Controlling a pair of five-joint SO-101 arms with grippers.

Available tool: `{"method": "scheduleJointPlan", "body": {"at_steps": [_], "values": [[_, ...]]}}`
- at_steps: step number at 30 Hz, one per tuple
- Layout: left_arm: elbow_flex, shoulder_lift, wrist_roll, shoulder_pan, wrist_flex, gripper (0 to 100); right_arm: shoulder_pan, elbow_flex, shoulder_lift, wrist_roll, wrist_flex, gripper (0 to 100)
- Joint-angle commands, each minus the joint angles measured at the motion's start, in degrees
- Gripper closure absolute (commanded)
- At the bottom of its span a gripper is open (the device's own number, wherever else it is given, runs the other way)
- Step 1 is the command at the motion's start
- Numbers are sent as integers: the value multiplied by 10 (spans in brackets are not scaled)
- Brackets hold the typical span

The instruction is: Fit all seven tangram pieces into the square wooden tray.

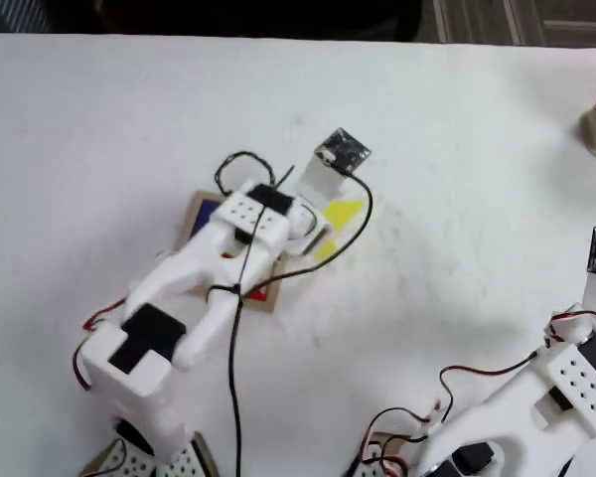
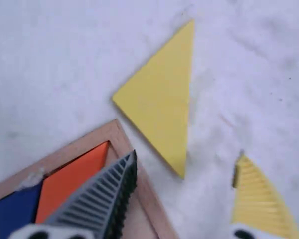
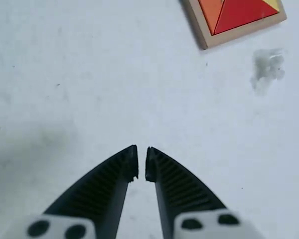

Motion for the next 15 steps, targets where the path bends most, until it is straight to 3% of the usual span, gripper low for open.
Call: {"method": "scheduleJointPlan", "body": {"at_steps": [1, 8, 15], "values": [[-18, -27, 20, 1, -43, 596, -7, -5, -10, 8, 7, 964], [-176, 113, 25, 6, -11, 647, -7, -4, -10, 8, 7, 964], [-448, 292, 81, 5, 103, 675, -8, -4, -10, 8, 7, 964]]}}
